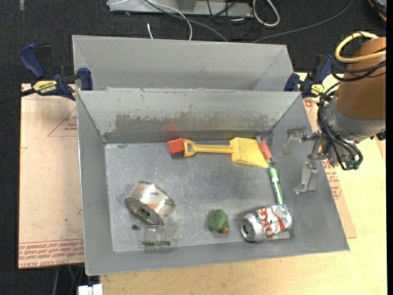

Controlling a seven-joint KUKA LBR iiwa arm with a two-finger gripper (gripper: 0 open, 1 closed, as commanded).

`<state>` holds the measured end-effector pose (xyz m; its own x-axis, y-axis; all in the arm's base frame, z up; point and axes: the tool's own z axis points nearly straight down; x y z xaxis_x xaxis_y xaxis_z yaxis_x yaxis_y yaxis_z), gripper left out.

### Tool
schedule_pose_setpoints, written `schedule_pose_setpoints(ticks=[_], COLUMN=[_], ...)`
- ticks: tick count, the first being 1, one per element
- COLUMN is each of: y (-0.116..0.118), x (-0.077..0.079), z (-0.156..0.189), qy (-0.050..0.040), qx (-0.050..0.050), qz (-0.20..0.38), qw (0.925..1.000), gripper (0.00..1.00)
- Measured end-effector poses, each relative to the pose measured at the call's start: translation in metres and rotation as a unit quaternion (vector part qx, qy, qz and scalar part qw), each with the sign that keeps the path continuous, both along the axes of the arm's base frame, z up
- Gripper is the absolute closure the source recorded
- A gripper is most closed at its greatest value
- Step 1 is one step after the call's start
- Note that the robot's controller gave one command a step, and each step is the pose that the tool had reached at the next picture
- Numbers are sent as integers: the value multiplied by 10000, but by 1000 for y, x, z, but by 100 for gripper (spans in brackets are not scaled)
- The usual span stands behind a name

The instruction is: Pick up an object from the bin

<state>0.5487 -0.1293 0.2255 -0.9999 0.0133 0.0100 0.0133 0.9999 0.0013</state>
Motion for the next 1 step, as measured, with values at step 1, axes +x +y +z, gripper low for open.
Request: schedule_pose_setpoints(ticks=[1], y=[36], x=[-22], z=[27], qy=[-53], qx=[-4], qz=[580], qw=[9983], gripper=[0])
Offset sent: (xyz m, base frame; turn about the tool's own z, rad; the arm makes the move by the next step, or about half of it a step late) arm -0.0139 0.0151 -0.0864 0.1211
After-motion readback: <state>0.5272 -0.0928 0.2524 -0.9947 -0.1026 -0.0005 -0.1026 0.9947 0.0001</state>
